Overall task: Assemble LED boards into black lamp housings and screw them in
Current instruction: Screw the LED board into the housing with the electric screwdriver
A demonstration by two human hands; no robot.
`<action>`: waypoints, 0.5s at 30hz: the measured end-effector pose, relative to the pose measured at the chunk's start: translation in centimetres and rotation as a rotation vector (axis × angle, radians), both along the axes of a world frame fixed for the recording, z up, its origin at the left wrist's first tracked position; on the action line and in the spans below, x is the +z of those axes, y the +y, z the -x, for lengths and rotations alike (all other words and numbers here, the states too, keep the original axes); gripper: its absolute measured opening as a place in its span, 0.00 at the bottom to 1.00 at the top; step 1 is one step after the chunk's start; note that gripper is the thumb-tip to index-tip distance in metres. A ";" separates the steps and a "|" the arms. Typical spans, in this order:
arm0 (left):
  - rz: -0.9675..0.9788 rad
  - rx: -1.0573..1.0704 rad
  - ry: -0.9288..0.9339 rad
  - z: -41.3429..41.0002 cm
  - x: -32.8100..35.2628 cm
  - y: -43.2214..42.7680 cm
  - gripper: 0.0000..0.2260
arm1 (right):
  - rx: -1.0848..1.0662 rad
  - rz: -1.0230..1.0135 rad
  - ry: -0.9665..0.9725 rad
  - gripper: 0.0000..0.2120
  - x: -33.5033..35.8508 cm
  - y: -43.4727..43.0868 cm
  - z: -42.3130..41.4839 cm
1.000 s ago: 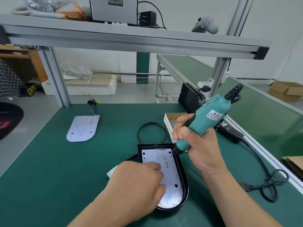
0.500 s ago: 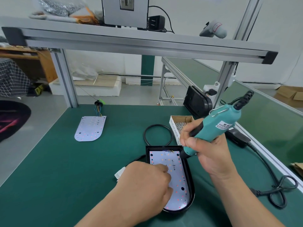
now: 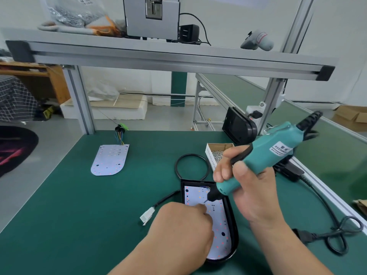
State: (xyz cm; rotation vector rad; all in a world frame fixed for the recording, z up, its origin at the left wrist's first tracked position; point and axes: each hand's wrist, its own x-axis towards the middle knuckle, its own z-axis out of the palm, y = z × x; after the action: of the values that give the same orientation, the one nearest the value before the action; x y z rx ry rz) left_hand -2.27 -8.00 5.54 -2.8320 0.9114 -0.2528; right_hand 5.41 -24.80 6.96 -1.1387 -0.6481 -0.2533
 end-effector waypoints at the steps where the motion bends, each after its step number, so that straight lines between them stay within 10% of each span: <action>1: 0.054 0.013 -0.003 -0.2 -0.1 0.2 0.10 | 0.024 -0.052 0.040 0.20 -0.1 0.0 0.0; 6: 0.895 0.217 0.270 -1.0 0.2 2.8 0.14 | 0.045 -0.370 0.232 0.17 0.3 -0.8 -1.1; 11: 2.341 0.480 0.837 -4.2 1.1 6.3 0.15 | -0.035 -0.489 0.327 0.11 0.2 -1.7 -2.0; 15: 2.627 0.530 0.984 -5.1 1.0 7.8 0.16 | -0.029 -0.479 0.340 0.08 0.1 -1.4 -1.9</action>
State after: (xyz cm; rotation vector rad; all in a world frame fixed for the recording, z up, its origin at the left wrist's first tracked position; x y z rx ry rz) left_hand 2.78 -0.18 6.58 0.5941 0.3686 -0.0974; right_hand 7.34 -26.18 7.03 -0.7050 -0.2476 -0.2172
